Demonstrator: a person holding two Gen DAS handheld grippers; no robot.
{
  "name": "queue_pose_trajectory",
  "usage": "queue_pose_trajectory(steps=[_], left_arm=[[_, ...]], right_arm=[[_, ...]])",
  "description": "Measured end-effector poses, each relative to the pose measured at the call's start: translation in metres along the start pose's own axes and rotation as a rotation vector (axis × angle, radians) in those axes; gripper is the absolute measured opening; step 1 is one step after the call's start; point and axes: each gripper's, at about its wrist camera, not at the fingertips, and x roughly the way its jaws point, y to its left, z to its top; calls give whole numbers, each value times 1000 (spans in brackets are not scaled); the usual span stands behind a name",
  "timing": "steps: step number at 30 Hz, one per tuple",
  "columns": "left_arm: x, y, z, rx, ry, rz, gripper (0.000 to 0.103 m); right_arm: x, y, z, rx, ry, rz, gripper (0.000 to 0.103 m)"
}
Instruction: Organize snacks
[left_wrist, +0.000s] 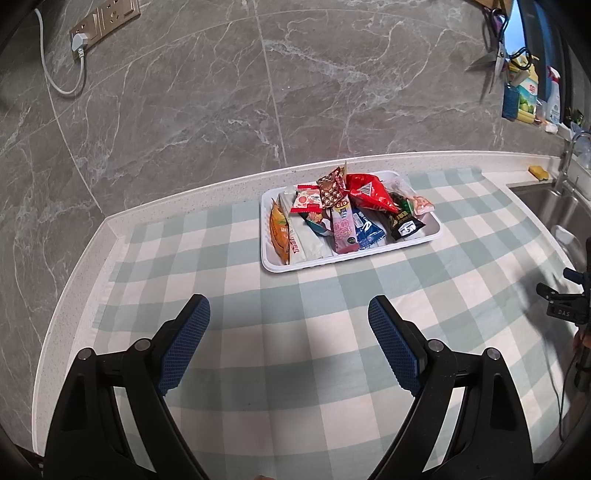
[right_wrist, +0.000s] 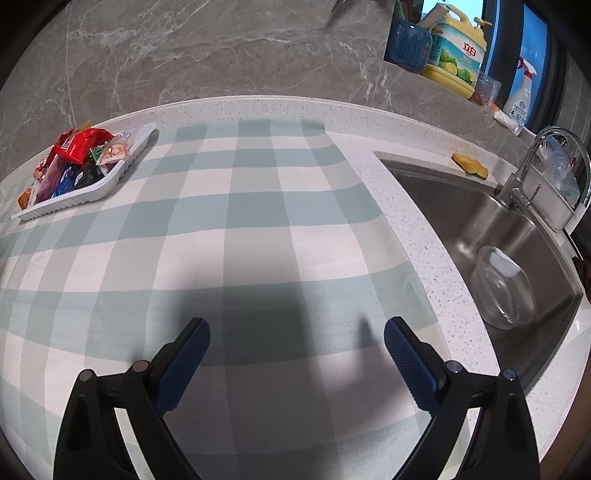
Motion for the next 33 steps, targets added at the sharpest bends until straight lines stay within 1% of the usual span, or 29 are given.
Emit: queue_pose_trajectory(steps=[13,18,22,24,27,31,33], left_arm=[[1,1,-1,2,5,1,87],[1,2,-2,-9,3,-14,87],[-7,4,-2,-41,-40,-48,87],[-10,3,-1,-36,-44,-46,87],[-15,0,1,-7,-57,-22,79],[-17,-2,1,-3,-59,-18,79],[-18,-2,0,-4,-62,-29,79]], right_arm=[[7,-3,-2,12,12,7,97],[8,-3,-3,10,17,10,97],[9,-3,-3,7,17,10,97],[8,-3,-3,8,16,10,97],[8,-3,-3,8,18,10,97],[10,-4,-3,10,23,10,99],[11,-4,-3,12,25,10,100]])
